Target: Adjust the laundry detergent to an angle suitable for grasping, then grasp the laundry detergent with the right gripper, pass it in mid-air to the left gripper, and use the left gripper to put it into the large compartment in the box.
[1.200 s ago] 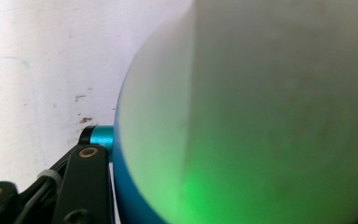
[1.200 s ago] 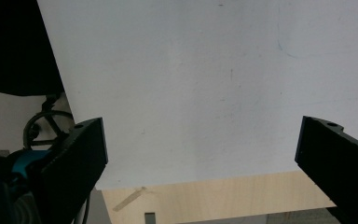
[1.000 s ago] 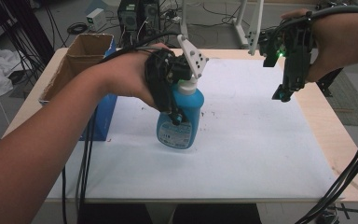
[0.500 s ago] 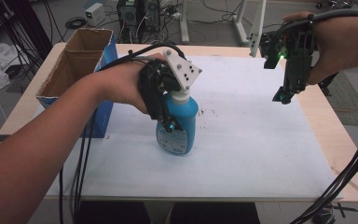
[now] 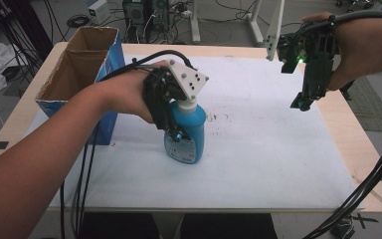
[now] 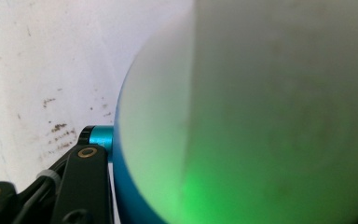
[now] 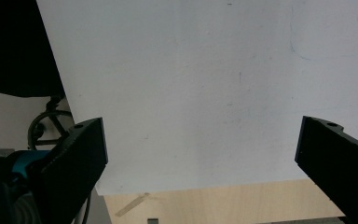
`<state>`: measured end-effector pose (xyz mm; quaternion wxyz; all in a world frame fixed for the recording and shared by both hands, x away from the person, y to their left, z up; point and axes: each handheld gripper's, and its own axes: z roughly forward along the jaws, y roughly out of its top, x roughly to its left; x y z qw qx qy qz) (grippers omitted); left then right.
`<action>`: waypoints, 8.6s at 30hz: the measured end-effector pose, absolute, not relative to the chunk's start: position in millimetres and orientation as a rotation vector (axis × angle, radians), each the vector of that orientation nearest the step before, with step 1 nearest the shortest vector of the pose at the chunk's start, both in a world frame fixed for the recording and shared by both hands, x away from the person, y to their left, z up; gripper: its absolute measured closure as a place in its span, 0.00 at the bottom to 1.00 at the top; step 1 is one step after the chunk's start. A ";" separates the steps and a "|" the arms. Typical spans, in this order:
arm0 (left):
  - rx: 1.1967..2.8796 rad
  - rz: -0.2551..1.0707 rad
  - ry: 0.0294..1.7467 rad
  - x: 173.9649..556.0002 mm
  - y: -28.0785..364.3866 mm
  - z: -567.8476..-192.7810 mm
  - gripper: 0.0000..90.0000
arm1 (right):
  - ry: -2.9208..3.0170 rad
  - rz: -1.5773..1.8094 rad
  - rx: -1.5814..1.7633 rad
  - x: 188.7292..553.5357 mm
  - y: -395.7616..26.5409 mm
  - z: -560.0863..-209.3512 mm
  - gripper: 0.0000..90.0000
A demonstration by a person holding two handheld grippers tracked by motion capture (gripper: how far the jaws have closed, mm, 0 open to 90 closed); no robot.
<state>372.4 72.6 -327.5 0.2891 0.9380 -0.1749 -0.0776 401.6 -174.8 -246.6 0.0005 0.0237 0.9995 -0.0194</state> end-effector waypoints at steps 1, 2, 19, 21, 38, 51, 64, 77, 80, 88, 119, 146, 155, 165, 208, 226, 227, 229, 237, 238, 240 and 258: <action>2.507 -0.215 -0.460 372.0 72.7 -329.1 0.48 | 3.141 -0.065 0.078 401.3 -174.8 -247.0 0.02; 2.502 -0.214 -0.469 372.3 73.3 -329.0 0.48 | 3.144 -0.063 0.075 401.4 -174.9 -247.7 0.02; 2.533 -0.193 -0.428 366.9 73.7 -322.7 0.39 | 3.148 -0.062 0.064 403.4 -172.3 -251.5 0.02; 2.543 -0.190 -0.425 365.6 74.0 -322.5 0.38 | 3.147 -0.056 0.056 403.4 -171.5 -251.4 0.02; 2.637 -0.097 -0.329 364.6 84.1 -309.5 0.24 | 3.147 -0.051 0.051 402.4 -170.7 -250.1 0.02; 2.754 -0.016 -0.253 362.6 100.8 -285.9 0.16 | 3.144 -0.046 0.021 403.7 -163.9 -247.3 0.02; 2.873 -0.040 -0.077 366.4 114.8 -271.1 0.06 | 3.144 -0.058 0.008 403.1 -160.3 -247.6 0.02; 2.999 -0.018 0.038 371.3 133.1 -246.3 0.02 | 3.143 -0.049 -0.005 404.0 -157.4 -246.5 0.02; 3.048 -0.017 0.082 373.8 133.7 -243.2 0.02 | 3.143 -0.042 -0.009 405.3 -156.0 -246.9 0.02; 3.061 -0.032 0.117 382.7 131.3 -240.5 0.02 | 3.142 -0.036 -0.012 408.0 -154.9 -247.4 0.02; 3.059 -0.027 0.120 390.3 119.9 -235.7 0.02 | 3.125 -0.010 0.004 410.3 -163.7 -234.7 0.02; 3.084 -0.041 0.085 375.9 121.0 -251.3 0.02 | 3.101 0.204 0.128 375.2 -172.9 -242.1 0.02; 3.078 -0.040 0.073 374.6 127.5 -252.7 0.02 | 3.090 0.538 0.213 353.8 -179.4 -259.5 0.02; 3.068 -0.045 0.070 373.1 133.7 -257.9 0.02 | 3.053 0.727 0.325 334.4 -171.2 -289.1 0.02; 3.051 -0.063 0.053 373.2 136.1 -259.9 0.02 | 2.897 1.257 0.469 322.4 -112.1 -390.6 0.02; 3.043 -0.057 0.055 373.0 140.4 -259.8 0.02 | 2.729 1.460 0.534 317.6 -89.2 -413.9 0.02; 3.044 -0.057 0.058 373.0 141.0 -260.0 0.02 | 2.717 1.472 0.537 317.3 -88.8 -414.2 0.02; 3.045 -0.058 0.060 372.9 141.9 -260.4 0.02 | 2.688 1.492 0.540 316.8 -88.3 -414.7 0.02; 3.041 -0.059 0.065 372.2 143.7 -260.9 0.02 | 2.629 1.532 0.533 315.0 -84.0 -420.0 0.02; 3.042 -0.060 0.062 372.4 143.9 -260.7 0.02 | 2.624 1.532 0.532 314.9 -83.3 -420.9 0.02; 3.041 -0.060 0.065 372.4 144.4 -260.9 0.02 | 2.608 1.538 0.534 314.6 -83.0 -422.2 0.02; 3.045 -0.064 0.060 374.9 145.3 -263.6 0.02 | 2.557 1.555 0.513 313.0 -82.1 -427.3 0.20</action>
